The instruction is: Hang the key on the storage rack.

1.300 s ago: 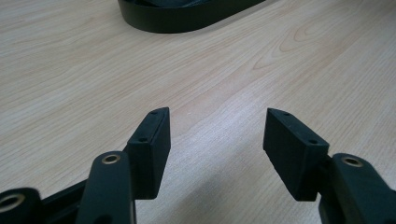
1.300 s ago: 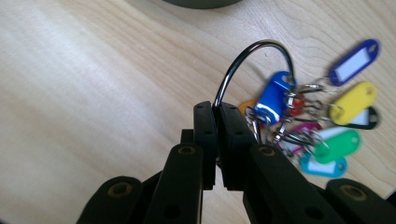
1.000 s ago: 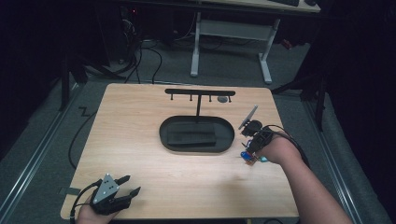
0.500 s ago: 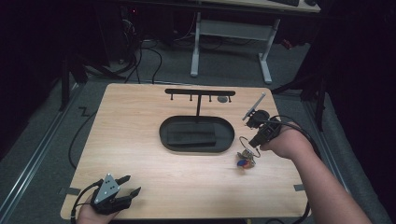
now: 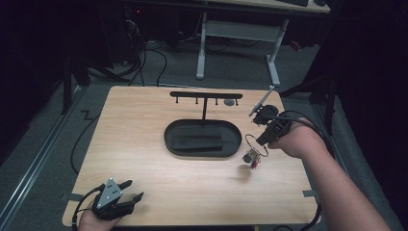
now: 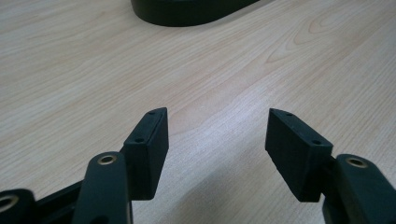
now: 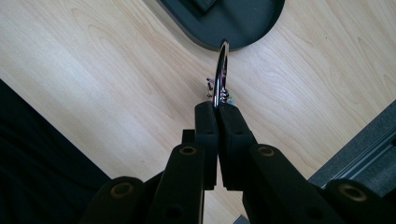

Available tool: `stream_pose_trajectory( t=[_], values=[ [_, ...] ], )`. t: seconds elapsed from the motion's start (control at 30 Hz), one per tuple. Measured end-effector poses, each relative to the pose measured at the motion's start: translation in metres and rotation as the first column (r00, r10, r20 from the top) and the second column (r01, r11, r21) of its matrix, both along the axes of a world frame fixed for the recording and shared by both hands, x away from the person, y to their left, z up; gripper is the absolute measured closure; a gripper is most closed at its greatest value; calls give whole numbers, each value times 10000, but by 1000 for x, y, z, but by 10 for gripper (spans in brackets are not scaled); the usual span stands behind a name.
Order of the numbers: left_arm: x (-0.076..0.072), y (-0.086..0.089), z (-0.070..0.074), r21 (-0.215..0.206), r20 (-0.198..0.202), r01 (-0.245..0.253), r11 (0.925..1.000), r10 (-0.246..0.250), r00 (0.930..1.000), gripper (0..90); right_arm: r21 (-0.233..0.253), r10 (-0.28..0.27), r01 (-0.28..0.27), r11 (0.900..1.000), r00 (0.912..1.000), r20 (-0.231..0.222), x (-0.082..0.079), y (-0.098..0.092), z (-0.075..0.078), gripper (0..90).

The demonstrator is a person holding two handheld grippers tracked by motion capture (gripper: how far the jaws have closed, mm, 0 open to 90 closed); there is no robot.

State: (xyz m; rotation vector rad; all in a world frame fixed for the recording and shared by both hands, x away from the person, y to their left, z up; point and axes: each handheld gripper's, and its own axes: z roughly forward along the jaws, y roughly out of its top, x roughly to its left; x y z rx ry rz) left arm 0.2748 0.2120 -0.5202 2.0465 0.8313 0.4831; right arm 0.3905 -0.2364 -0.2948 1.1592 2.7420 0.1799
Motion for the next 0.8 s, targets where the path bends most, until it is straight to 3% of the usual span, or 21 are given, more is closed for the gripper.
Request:
stream_pose_trajectory(
  t=[0.3, 0.4, 0.8],
  values=[
    [0, -2, -1, 188, -116, -17, 9998, 19, 9999, 399, 255, -204, 205, 9995, 9998, -22, 17, 5, 0, 881],
    [0, -2, -1, 227, -104, -6, 9997, 9, 9999, 399, 219, -35, 34, 9998, 10000, 52, 25, 6, 0, 881],
    [0, 1, -3, 207, -149, -52, 9998, 55, 9999, 400, 547, -291, 270, 9981, 9989, 373, 65, 15, 5, 881]
  ],
)
